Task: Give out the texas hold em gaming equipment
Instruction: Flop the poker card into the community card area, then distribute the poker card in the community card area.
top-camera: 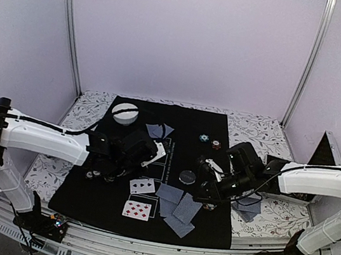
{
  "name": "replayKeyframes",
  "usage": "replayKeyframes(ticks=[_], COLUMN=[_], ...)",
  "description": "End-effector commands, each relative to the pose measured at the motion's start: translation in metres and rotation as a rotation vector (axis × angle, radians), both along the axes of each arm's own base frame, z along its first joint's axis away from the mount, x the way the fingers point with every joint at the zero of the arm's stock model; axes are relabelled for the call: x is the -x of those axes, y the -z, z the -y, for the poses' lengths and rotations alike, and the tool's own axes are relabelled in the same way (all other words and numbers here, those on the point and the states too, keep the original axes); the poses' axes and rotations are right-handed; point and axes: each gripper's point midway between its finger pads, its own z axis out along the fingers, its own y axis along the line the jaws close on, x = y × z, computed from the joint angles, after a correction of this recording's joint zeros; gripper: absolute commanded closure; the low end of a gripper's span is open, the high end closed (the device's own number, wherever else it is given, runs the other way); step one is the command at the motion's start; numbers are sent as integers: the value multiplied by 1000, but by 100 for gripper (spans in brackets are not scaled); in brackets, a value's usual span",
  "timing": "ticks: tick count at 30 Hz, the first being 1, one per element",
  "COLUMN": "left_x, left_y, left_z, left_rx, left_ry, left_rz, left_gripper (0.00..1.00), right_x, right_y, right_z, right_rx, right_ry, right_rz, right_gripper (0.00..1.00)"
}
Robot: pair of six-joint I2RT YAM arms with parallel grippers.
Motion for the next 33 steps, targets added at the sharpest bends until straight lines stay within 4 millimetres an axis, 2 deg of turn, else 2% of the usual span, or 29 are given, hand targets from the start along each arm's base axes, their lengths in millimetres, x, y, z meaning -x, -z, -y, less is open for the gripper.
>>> replayKeyframes(ticks=[1, 3, 8, 14, 18, 20, 21, 23, 24, 30, 33], left_x=[-36, -39, -53, -67, -68, -66, -66, -64, -63, -43, -37], left_y=[26, 35, 39, 78, 100, 104, 105, 99, 94, 53, 35], left_z=[-29, -26, -16, -24, -26, -29, -30, -30, -29, -17, -21], left_rx=[-347, -376, -437, -589, -633, -640, -638, -626, -613, -511, -491], left_ry=[47, 130, 254, 300, 315, 307, 299, 284, 281, 314, 300], left_rz=[118, 142, 216, 197, 155, 130, 123, 114, 116, 155, 170], left_gripper=[100, 100, 100, 100, 100, 91, 84, 63, 56, 35, 34], right_x=[-5, -6, -6, -17, -27, -30, -31, -34, -35, -45, -50], right_y=[-23, -32, -50, -62, -72, -77, -79, -83, -85, -98, -105], right_z=[6, 7, 4, 10, 15, 16, 16, 16, 15, 11, 9], right_rx=[-45, -68, -107, -111, -124, -130, -131, -136, -139, -150, -156], right_ry=[27, 28, 23, 81, 126, 141, 145, 154, 156, 172, 180], right_rz=[5, 13, 29, 50, 66, 76, 79, 88, 90, 119, 135], right_gripper=[98, 98, 98, 98, 98, 98, 98, 98, 98, 98, 98])
